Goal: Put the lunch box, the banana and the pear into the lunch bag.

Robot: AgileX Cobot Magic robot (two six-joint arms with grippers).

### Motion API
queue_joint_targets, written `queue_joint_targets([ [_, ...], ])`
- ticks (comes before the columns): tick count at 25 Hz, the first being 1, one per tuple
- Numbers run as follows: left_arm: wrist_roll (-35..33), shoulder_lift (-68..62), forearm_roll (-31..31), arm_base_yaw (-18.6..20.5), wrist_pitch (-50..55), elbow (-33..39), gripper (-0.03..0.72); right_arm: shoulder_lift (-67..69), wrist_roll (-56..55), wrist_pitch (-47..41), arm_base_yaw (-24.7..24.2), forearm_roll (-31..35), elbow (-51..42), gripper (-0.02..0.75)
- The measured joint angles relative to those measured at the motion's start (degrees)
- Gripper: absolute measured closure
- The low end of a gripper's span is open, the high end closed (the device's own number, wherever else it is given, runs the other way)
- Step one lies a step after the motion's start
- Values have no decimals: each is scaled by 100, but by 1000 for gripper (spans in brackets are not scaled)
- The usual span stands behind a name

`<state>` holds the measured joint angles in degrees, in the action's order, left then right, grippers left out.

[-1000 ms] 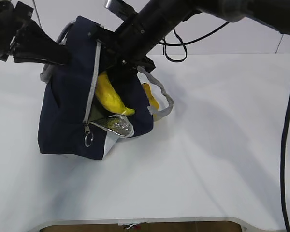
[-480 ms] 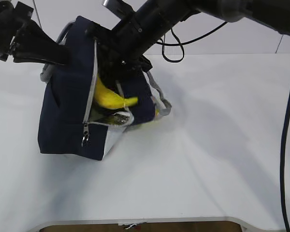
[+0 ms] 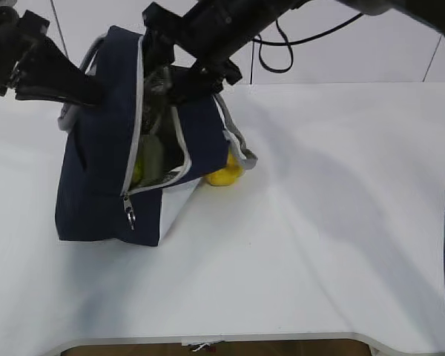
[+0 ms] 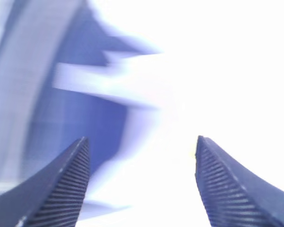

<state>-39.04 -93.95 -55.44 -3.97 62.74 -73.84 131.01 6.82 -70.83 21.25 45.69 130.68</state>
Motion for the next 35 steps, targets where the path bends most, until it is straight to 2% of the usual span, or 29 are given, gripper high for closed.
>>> queue_joint_targets([
  [2, 24, 0, 368, 38, -8, 0, 695, -129, 0, -3, -123, -202, 0, 180],
  [5, 189, 0, 734, 136, -12, 0, 695, -398, 0, -13, -253, -989, 2, 186],
  [10, 285, 0, 983, 372, -12, 0, 695, -669, -46, -59, -305, -2745, 35, 187],
  [13, 393, 0, 1115, 506, 26, 0, 695, -644, -59, -71, -305, -3148, 43, 188],
  [20, 758, 0, 1581, 702, 58, 0, 695, -168, -70, -80, -305, -3482, 43, 188],
  [25, 904, 0, 1642, 702, 109, 0, 695, 223, -78, -80, -305, -3597, 43, 188],
  [35, 972, 0, 1657, 702, 193, 0, 695, 562, -83, -70, -305, -2898, 77, 188],
])
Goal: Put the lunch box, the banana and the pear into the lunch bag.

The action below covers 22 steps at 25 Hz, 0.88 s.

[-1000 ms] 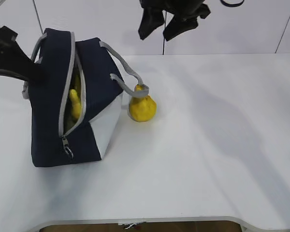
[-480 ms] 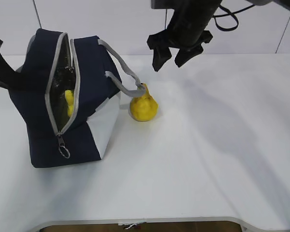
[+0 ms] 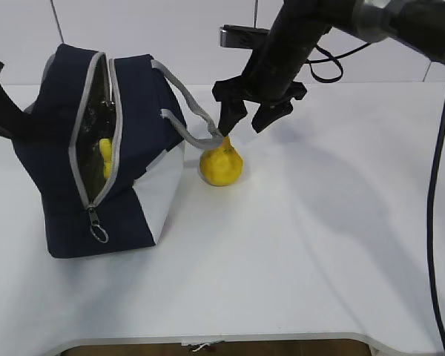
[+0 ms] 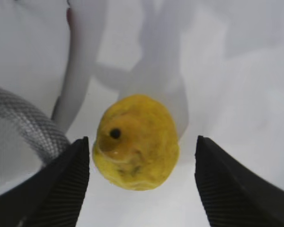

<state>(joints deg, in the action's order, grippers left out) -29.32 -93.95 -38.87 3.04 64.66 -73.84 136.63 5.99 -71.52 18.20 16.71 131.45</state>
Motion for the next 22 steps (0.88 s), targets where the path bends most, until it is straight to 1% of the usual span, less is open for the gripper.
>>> queue_joint_targets([
  [6, 8, 0, 0, 0, -2, 0, 695, 0, 24, 42, 23, 283, 57, 188],
  [11, 8, 0, 0, 0, -2, 0, 695, 9, 91, 183, 149, 281, 57, 188],
  [17, 8, 0, 0, 0, 27, 0, 695, 9, 188, 315, 186, 281, 57, 191],
  [22, 8, 0, -11, 0, 55, 0, 695, 49, 215, 336, 186, 244, 57, 220],
])
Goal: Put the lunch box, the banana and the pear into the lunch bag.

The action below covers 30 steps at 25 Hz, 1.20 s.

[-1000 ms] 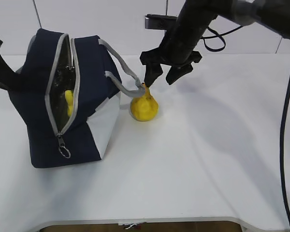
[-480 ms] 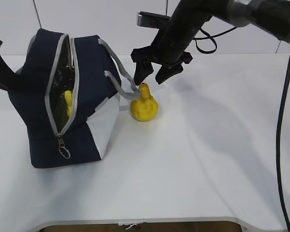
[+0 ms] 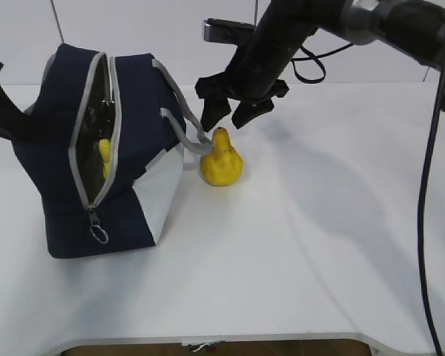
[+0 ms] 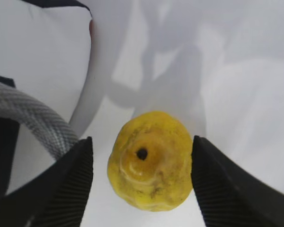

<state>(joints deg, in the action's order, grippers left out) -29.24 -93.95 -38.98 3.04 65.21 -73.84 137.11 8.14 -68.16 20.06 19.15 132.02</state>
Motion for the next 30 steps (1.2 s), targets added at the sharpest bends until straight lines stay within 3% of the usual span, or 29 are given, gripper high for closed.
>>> queue_joint_targets([
  [17, 13, 0, -7, 0, 57, 0, 695, 239, 11, -106, 0, 0, 0, 239],
  [20, 13, 0, -7, 0, 57, 0, 695, 239, 11, -106, 0, 0, 0, 296],
  [25, 13, 0, -7, 0, 57, 0, 695, 239, 11, -158, 0, 12, 3, 463],
  [30, 13, 0, -7, 0, 57, 0, 695, 239, 11, -204, 0, -81, 64, 500],
])
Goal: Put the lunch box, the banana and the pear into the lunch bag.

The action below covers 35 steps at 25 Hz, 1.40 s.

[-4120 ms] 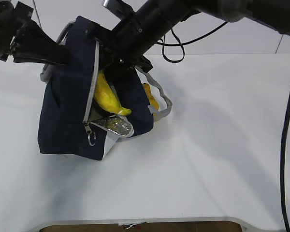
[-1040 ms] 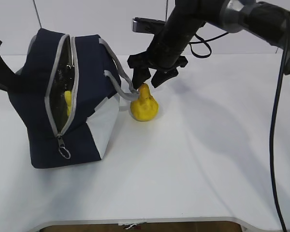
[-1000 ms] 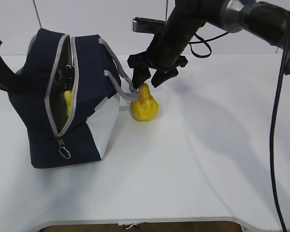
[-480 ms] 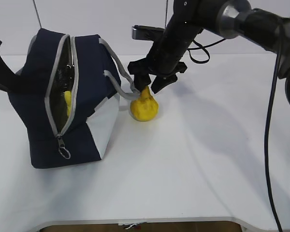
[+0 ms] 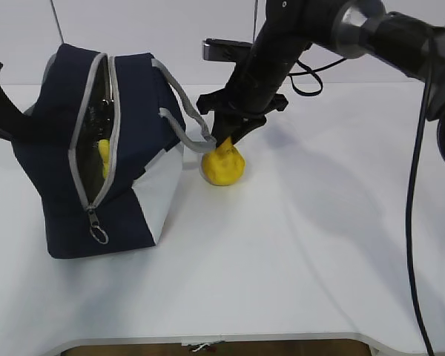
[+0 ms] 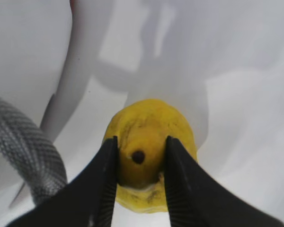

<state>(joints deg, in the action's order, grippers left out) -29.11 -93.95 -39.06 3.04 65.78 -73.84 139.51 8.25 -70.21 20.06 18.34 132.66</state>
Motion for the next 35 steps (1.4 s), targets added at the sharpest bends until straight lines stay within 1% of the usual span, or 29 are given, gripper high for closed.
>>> queue_joint_targets([
  [5, 0, 0, 0, 0, 5, 0, 695, -138, 0, -75, 0, -361, 230, 503],
  [11, 0, 0, 0, 0, 14, 0, 695, -872, -13, -148, 0, -388, 519, 503],
  [13, 0, 0, -19, 0, 14, 0, 696, -1051, -40, -163, 0, -119, 699, 503],
  [15, 0, 0, -54, 0, 19, 0, 695, -1191, -40, -168, 0, 468, 828, 503],
  [17, 0, 0, -146, 0, 19, 0, 696, -1270, 74, -178, -10, 1261, 869, 503],
  [19, 0, 0, -287, 0, 34, 0, 696, -1279, 194, -178, 21, 1794, 869, 503],
  [20, 0, 0, -360, 0, 53, 0, 696, -1279, 231, -178, 37, 1946, 834, 503],
  [24, 0, 0, -857, 0, 202, 0, 696, -1268, 276, -178, 82, 2216, 552, 503],
  [28, 0, 0, -1316, 0, 264, 0, 696, -1179, 313, -178, 82, 2441, 483, 503],
  [32, 3, 0, -1501, 10, 286, 0, 696, -1038, 369, -178, 95, 2631, 483, 503],
  [35, 3, 0, -1523, 3, 286, 0, 696, -905, 383, -165, 189, 2686, 483, 503],
])
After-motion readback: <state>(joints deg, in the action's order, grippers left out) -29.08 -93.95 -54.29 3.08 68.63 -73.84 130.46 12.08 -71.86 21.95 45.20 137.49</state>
